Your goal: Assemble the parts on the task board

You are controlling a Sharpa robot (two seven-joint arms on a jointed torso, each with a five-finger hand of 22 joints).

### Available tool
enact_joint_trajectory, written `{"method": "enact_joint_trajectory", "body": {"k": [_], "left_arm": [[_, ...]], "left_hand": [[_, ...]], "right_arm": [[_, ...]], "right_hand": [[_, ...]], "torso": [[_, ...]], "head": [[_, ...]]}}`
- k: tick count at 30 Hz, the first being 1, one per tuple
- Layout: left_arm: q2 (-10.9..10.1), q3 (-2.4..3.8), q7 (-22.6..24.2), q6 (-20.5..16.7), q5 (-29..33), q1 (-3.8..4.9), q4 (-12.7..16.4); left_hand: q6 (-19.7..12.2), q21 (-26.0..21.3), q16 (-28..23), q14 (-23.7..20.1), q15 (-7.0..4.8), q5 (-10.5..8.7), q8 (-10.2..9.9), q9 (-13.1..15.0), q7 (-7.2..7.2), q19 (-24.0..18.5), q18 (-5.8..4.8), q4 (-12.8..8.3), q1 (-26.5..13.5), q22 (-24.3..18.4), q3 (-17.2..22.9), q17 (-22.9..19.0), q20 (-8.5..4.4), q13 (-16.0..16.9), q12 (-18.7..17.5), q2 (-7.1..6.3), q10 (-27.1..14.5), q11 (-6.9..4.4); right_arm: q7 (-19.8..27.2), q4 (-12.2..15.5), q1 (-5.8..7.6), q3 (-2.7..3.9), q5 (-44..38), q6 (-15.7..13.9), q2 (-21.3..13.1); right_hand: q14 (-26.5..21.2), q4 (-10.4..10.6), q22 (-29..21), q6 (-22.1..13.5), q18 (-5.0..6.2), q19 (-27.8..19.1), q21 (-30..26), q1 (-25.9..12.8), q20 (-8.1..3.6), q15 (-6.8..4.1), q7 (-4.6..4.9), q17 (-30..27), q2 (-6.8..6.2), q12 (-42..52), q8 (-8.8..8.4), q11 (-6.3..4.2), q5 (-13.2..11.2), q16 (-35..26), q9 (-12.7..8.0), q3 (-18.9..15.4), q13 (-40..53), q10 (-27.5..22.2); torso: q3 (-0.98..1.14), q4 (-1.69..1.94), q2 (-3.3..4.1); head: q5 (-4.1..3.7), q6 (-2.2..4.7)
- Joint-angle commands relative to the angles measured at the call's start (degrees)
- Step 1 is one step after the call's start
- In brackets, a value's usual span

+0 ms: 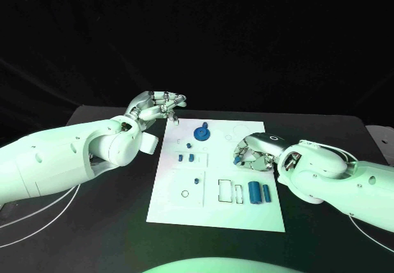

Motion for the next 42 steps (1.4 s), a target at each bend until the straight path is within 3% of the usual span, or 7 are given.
{"method": "enact_joint_trajectory", "body": {"k": [1, 9, 19, 23, 31, 42], "left_arm": [[0.03, 0.03, 0.26, 0.88, 0.21, 0.05, 0.11], [-0.07, 0.03, 0.09, 1.06, 0.21, 0.05, 0.16], [-0.21, 0.03, -0.08, 1.16, 0.21, 0.05, 0.26], [-0.25, 0.03, -0.11, 1.16, 0.21, 0.06, 0.3], [-0.3, 0.03, -0.13, 1.13, 0.21, 0.06, 0.32], [-0.19, 0.02, -0.07, 1.03, 0.21, 0.06, 0.18]], "left_hand": [[-0.36, -0.22, 0.28, -0.4, 0.06, 0.22, 0.32, -0.09, -0.02, 0.02, 0.85, 0.09, 0.1, -0.06, -0.35, -0.06, 0.38, -0.03, 0.24, 0.36, -0.4, 0.18], [-0.37, -0.23, 0.3, -0.41, 0.06, 0.24, 0.35, -0.09, -0.02, 0.03, 0.86, 0.12, 0.13, -0.08, -0.33, -0.08, 0.38, -0.03, 0.3, 0.45, -0.43, 0.18], [-0.37, -0.24, 0.31, -0.42, 0.06, 0.24, 0.36, -0.1, -0.01, 0.04, 0.86, 0.15, 0.13, -0.09, -0.33, -0.09, 0.38, -0.03, 0.33, 0.5, -0.44, 0.18], [-0.37, -0.24, 0.31, -0.42, 0.06, 0.24, 0.36, -0.1, -0.01, 0.04, 0.86, 0.15, 0.13, -0.09, -0.33, -0.09, 0.38, -0.03, 0.33, 0.5, -0.44, 0.18], [-0.39, -0.26, 0.33, -0.43, 0.06, 0.22, 0.39, -0.11, -0.01, 0.06, 0.86, 0.21, 0.12, -0.11, -0.35, -0.11, 0.39, -0.03, 0.4, 0.56, -0.48, 0.19], [-0.41, -0.28, 0.35, -0.43, 0.06, 0.22, 0.41, -0.12, -0.01, 0.07, 0.86, 0.26, 0.13, -0.12, -0.36, -0.14, 0.39, -0.03, 0.47, 0.62, -0.52, 0.19]], "right_arm": [[0.13, 0.0, -0.07, -0.01, -1.29, -1.66, 0.16], [-0.38, 0.02, -0.22, -0.01, -1.87, -2.5, 0.4], [-0.57, -0.02, -0.39, -0.01, -2.04, -2.21, 0.47], [-0.74, 0.0, -0.41, -0.01, -2.23, -2.27, 0.43], [-0.61, 0.39, -0.43, -0.01, -2.77, -3.76, 0.23], [0.05, 2.36, -0.38, 0.11, -3.03, -6.02, -0.69]], "right_hand": [[0.4, 0.05, 6.2, 0.42, 0.45, 0.18, -0.28, -0.06, -0.25, 0.3, 0.02, 0.0, -0.6, -0.34, -0.39, 0.08, -0.04, -0.17, -0.09, 0.47, -0.3, 0.49], [0.72, -0.1, 6.57, 1.22, 0.27, 0.69, 0.47, -0.5, -0.35, 0.17, 0.07, 0.41, -1.29, -0.93, -0.66, -0.01, 1.83, 0.25, -0.33, 3.64, -1.81, 2.05], [0.79, -0.28, 6.7, 1.86, 0.23, 0.86, 0.66, -0.99, -0.43, 0.04, -0.09, 0.44, -2.12, -1.12, -0.6, -0.18, 2.06, 0.31, -0.32, 5.44, -2.5, 3.11], [1.09, -0.77, 7.46, 3.1, -0.08, 1.47, 2.25, -0.84, -0.71, -0.39, -0.59, 1.07, -2.11, -0.97, 0.02, -0.67, 2.19, 0.81, 0.0, 7.4, -2.72, 4.87], [1.56, -3.0, 8.89, 4.28, -0.66, 2.52, 5.11, -0.99, -1.24, -0.95, -1.14, 2.35, -2.1, -1.7, 1.15, -1.25, 0.2, 1.84, 0.89, 12.14, -3.32, 7.2], [1.62, -4.2, 9.25, 4.47, -0.79, 2.75, 5.78, -1.28, -1.34, -1.03, -1.16, 2.54, -2.36, -2.0, 1.53, -1.37, 0.26, 2.01, 1.28, 13.66, -3.51, 7.76]], "torso": [[0.0, -0.02, 0.05], [-0.02, 0.03, 0.04], [-0.02, -0.03, 0.03], [-0.01, 0.0, 0.01], [0.0, 0.03, -0.02], [0.02, 0.03, -0.07]], "head": [[0.01, -0.02], [-0.1, -0.06], [-0.09, -0.22], [-0.08, -0.25], [-0.07, -0.36], [-0.07, -0.23]]}}
